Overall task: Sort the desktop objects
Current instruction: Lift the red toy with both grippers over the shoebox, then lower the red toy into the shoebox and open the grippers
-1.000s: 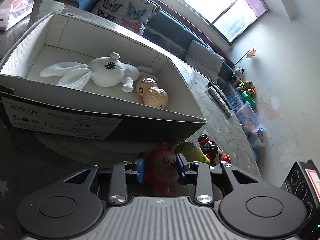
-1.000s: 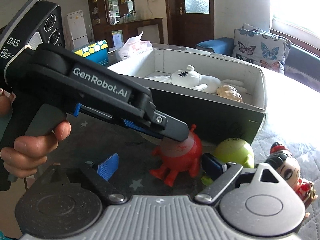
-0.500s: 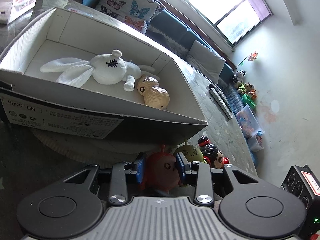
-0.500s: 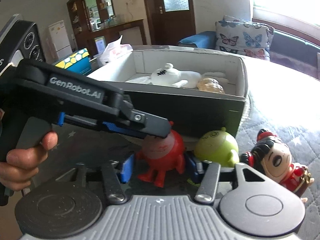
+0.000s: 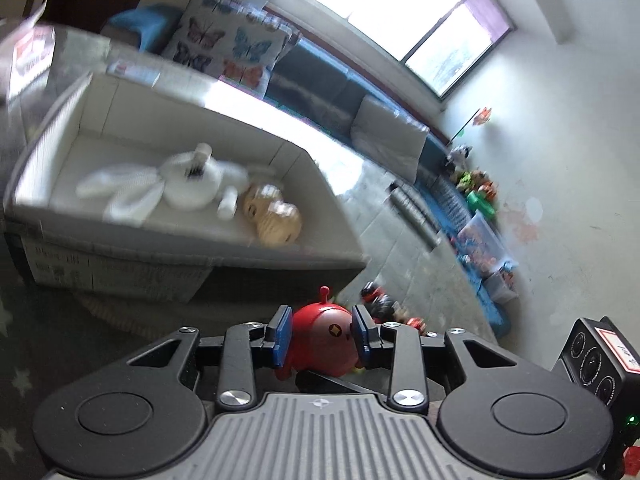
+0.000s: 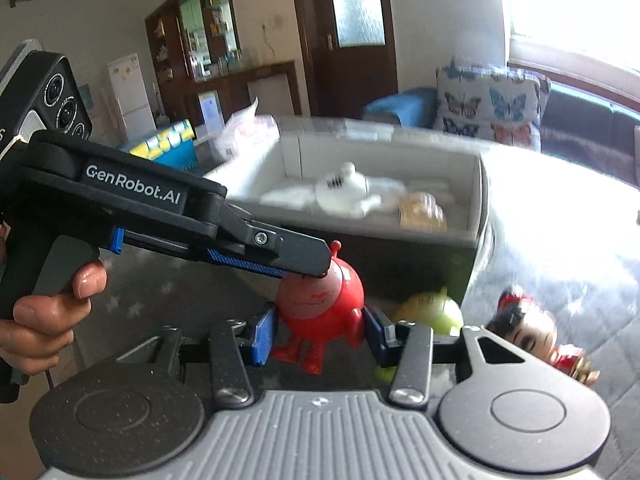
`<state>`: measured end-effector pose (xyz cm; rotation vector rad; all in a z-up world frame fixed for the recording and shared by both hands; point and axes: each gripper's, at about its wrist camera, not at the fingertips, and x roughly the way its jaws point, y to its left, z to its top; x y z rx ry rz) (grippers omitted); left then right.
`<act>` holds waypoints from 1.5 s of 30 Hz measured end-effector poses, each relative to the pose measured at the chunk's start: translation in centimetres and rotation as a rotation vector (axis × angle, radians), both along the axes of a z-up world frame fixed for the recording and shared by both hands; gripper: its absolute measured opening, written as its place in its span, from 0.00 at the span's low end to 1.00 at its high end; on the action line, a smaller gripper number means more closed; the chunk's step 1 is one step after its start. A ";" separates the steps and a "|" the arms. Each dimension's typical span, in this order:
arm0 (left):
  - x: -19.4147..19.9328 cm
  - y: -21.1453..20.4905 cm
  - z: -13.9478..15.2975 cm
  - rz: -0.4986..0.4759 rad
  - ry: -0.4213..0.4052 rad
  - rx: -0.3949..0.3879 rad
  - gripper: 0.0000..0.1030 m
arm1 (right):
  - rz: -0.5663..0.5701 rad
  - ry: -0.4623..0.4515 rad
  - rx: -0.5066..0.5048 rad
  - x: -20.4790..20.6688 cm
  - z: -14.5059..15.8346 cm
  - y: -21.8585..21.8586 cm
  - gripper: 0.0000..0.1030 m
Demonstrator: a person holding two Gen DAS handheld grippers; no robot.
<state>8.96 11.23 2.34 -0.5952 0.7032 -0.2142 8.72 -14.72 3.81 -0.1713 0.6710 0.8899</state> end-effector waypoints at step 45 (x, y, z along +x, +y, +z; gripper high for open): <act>11.2 6.4 -3.1 0.107 0.066 -0.016 0.30 | 0.012 0.025 -0.124 11.3 -1.1 8.7 0.55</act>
